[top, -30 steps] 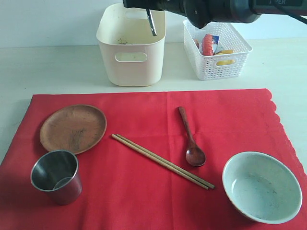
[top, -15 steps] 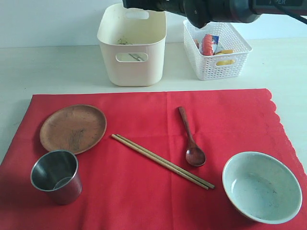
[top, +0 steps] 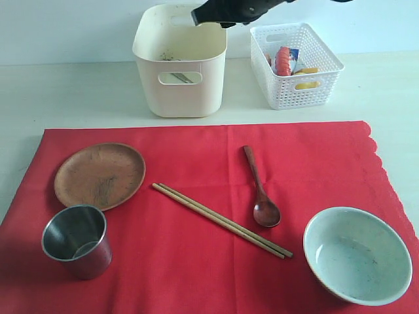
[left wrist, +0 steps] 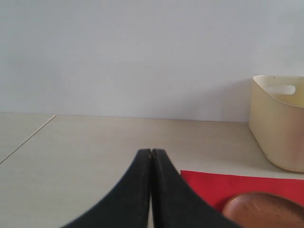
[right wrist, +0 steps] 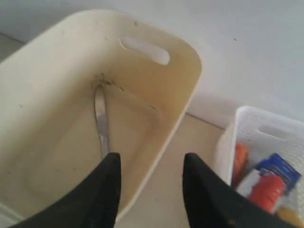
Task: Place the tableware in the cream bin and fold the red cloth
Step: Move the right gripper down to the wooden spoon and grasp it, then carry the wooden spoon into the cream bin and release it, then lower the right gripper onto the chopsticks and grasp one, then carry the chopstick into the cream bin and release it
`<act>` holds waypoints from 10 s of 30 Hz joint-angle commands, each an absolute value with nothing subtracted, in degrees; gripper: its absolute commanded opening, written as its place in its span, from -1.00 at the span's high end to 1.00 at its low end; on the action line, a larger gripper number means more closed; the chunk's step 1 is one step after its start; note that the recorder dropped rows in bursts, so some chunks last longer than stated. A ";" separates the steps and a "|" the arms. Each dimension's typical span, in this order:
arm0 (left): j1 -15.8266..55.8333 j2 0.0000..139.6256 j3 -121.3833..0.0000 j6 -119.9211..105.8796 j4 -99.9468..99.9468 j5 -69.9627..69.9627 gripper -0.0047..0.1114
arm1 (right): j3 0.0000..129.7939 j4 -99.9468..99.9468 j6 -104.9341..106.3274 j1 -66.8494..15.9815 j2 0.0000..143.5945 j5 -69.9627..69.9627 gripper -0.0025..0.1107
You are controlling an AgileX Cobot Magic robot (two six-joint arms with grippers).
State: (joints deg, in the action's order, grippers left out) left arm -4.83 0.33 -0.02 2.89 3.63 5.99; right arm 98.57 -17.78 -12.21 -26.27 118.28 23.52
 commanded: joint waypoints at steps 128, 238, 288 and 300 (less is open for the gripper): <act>-4.47 0.00 0.00 2.73 3.68 5.89 0.87 | 92.29 27.46 20.32 -33.36 124.80 -22.83 0.94; -4.47 0.00 0.00 2.73 3.68 5.89 0.87 | 70.18 10.18 27.80 -42.00 110.44 31.72 0.96; -4.47 0.00 0.00 2.73 3.68 5.89 0.87 | 85.02 22.07 22.24 -32.69 119.59 -26.29 0.82; -4.47 0.00 0.00 2.73 3.68 5.89 0.87 | 85.02 22.44 17.92 -32.69 118.50 -21.38 -0.07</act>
State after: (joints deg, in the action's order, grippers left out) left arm -4.83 0.33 -0.02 2.89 3.63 5.99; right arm 84.83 22.39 18.27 -32.81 119.81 -22.99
